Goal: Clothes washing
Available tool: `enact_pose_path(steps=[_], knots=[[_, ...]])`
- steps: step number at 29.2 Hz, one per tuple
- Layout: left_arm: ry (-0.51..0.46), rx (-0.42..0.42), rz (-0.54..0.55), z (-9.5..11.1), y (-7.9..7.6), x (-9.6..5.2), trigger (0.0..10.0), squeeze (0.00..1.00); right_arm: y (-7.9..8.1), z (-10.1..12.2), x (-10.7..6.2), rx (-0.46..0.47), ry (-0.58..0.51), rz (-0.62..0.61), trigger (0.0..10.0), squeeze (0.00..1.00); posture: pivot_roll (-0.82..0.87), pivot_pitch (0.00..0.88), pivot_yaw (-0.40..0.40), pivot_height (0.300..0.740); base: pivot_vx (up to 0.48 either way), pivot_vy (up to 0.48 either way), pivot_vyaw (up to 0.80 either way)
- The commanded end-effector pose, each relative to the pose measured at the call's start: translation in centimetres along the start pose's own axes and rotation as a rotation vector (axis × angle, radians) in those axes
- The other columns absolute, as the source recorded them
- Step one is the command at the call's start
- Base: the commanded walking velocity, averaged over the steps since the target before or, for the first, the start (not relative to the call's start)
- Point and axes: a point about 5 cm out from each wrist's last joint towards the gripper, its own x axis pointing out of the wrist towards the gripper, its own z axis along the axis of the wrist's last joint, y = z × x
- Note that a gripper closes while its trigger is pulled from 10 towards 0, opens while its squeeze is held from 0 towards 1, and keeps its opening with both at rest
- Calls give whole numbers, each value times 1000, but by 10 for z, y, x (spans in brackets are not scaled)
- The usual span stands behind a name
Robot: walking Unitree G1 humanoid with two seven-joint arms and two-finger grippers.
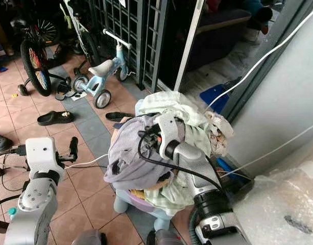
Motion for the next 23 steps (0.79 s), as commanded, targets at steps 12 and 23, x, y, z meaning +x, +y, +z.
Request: enact_pose_path(steps=[12,23], knots=[[-25,41,-63,2,-5,-3,10000,0,-53,29,-22,4,-176,-532,10000,1000,53,28,-37,740,0,0,0],[-5,75,-230,2,-7,-19,10000,0,-88,29,-34,40,-150,-779,10000,1000,80,78,-4,740,0,0,0]])
